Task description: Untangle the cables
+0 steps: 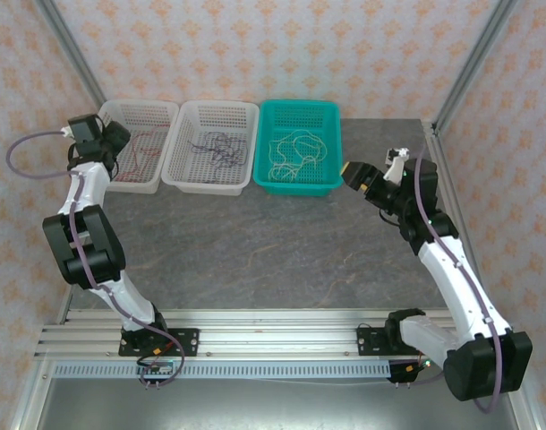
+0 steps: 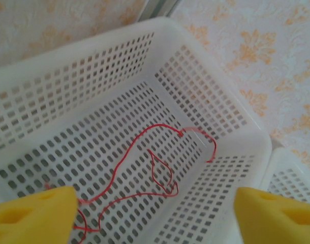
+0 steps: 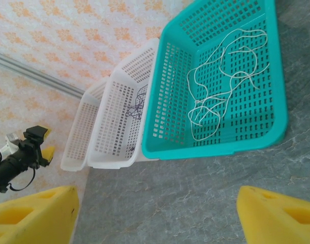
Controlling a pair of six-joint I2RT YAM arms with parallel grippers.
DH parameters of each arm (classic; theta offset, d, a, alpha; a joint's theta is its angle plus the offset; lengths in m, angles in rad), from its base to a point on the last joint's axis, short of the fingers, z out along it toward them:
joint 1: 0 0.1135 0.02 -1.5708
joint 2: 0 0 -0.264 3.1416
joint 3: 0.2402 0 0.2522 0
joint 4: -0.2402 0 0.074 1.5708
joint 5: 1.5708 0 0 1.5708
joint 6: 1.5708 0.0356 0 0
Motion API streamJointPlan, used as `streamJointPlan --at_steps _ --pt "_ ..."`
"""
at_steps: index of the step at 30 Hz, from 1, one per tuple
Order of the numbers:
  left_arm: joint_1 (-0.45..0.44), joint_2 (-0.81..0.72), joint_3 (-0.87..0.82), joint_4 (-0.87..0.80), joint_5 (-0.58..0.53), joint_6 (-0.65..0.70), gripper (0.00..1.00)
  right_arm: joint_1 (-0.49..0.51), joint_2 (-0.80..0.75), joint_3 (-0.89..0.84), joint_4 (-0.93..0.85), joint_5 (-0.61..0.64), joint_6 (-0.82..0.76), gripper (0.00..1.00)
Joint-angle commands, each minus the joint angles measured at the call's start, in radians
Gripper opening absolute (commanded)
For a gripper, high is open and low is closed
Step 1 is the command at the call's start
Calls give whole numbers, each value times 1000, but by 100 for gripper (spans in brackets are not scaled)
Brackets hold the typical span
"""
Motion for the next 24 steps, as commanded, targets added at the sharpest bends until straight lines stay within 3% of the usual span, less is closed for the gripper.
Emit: streamJointPlan --at_steps 1,5,13,16,18,21,24 --pt "1 -164 -54 104 77 -83 88 -12 -36 -42 -12 91 -14 81" --pt "-65 -369 -179 90 71 -85 93 -31 -50 -75 -47 249 -18 82" --pt "-348 -820 -514 -8 -204 91 100 -54 -66 -176 16 675 -149 93" --pt "-459 -912 -658 -8 -363 162 100 -54 -59 -259 144 880 -242 97" --pt "-512 -932 -729 -7 -461 189 100 -54 -46 -387 383 1033 -354 98" --pt "-552 -925 -837 71 -583 223 100 -56 60 -508 687 1091 -506 99" --pt "-556 -883 -933 221 -645 294 100 -63 246 -460 658 1023 -500 99"
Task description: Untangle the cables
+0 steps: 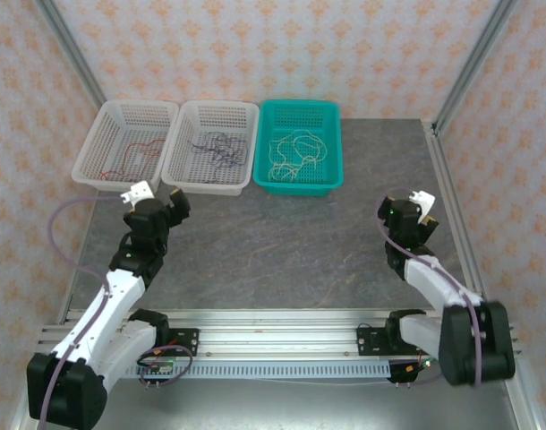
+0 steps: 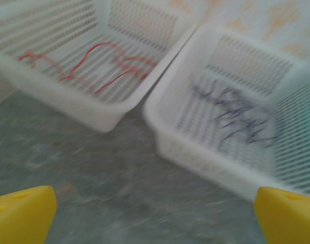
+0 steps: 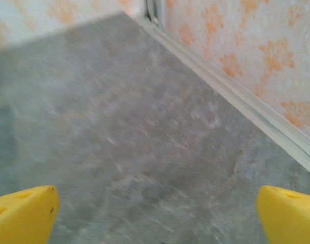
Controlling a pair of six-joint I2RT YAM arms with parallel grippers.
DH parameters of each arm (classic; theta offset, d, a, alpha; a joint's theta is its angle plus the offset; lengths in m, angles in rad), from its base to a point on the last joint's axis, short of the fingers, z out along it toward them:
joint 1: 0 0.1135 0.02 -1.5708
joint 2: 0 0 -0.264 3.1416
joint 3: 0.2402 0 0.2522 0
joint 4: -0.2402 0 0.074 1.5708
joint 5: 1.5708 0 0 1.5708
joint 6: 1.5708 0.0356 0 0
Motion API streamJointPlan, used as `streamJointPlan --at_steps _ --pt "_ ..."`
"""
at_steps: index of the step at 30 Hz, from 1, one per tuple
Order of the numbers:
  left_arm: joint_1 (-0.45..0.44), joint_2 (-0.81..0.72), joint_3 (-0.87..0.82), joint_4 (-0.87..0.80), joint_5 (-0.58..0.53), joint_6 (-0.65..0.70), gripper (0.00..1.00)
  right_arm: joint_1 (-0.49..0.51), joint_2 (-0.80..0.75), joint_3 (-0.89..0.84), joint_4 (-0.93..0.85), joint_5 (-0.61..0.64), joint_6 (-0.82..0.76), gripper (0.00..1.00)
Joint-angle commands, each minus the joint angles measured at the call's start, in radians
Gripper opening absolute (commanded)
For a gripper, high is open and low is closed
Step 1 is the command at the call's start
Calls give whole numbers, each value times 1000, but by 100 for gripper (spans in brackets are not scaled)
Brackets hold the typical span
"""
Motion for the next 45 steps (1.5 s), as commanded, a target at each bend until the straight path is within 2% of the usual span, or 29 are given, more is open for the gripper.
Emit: streamJointPlan --at_steps 1,2,3,4,6,7,9,10,11,14,17,21,22,24,25,28,29,30,31,32,38,45 --pt "-5 39 -72 198 -184 152 100 -4 151 25 219 26 -88 99" --pt "-6 74 -94 257 -210 213 100 -5 207 21 294 4 -96 99" --pt "-5 110 -110 306 -245 261 100 -3 221 53 259 -22 -93 99" --pt "-4 153 -129 380 -280 306 100 -7 250 41 360 -40 -97 99" --pt "12 230 -146 490 -265 374 100 -21 338 16 476 -81 -96 99" --pt "30 262 -151 539 -218 382 100 -24 360 0 509 -147 -117 99" --pt "91 318 -166 635 -71 360 99 -24 391 -41 631 -154 -128 99" --pt "112 342 -144 598 -62 350 98 -25 369 -40 586 -134 -112 99" --pt "125 373 -146 638 -57 356 98 -29 364 -32 563 -117 -98 99" --pt "191 408 -140 626 82 339 98 -30 365 -34 568 -108 -95 99" --pt "193 413 -139 635 179 378 99 -30 367 -34 571 -108 -97 99" --pt "193 392 -154 637 228 377 100 -30 369 -34 578 -109 -98 99" --pt "196 384 -164 654 272 354 100 -30 369 -35 579 -108 -97 99" --pt "203 419 -207 808 396 312 100 -30 370 -33 577 -109 -98 99" --pt "193 451 -191 801 407 330 99 -29 370 -34 577 -108 -97 99" --pt "192 580 -129 816 363 316 100 -30 369 -34 577 -108 -98 99" --pt "167 633 -109 824 368 354 100 -29 369 -34 577 -108 -98 99" --pt "133 654 -97 822 308 373 100 -30 369 -34 577 -109 -99 99" --pt "125 634 -86 764 295 372 100 -29 369 -34 577 -108 -99 99" --pt "127 646 -95 807 290 368 100 -29 368 -34 577 -108 -99 99" --pt "115 641 -82 772 240 363 100 -29 369 -34 577 -108 -99 99" --pt "115 642 -83 774 239 362 100 -29 372 -26 566 -109 -102 99"
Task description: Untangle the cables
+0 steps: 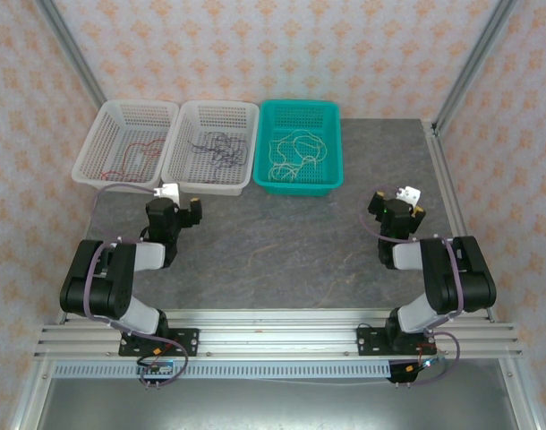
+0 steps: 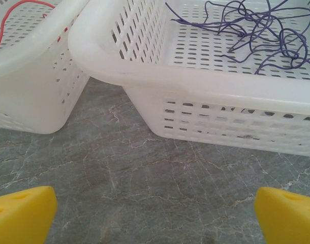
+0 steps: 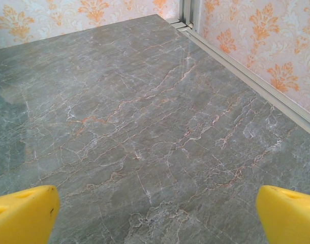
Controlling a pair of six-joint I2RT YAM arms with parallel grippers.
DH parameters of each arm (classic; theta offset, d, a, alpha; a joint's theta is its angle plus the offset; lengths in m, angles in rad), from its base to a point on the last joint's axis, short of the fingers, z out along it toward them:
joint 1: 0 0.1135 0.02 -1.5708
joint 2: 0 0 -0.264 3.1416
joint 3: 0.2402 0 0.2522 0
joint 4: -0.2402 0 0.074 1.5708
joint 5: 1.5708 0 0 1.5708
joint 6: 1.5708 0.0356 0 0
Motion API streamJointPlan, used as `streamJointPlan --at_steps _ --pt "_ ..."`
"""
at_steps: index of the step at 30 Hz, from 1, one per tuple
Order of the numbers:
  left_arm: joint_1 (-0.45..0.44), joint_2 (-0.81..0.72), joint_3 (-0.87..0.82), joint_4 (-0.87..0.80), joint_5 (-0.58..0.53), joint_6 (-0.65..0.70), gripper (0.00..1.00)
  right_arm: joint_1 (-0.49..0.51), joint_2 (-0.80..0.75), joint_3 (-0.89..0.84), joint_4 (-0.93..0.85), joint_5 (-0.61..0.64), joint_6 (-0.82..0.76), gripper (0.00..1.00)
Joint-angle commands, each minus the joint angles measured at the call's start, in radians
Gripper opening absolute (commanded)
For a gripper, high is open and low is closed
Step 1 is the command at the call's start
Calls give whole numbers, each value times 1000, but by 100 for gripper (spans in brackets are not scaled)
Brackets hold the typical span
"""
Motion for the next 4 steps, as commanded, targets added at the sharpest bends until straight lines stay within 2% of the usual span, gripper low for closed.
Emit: streamJointPlan --at_steps 1,4 --pt "-9 -10 20 21 -35 11 100 -4 -4 2 16 -1 -6 99" --pt "-9 -10 20 21 -35 12 100 -4 -6 -11 36 4 -2 99"
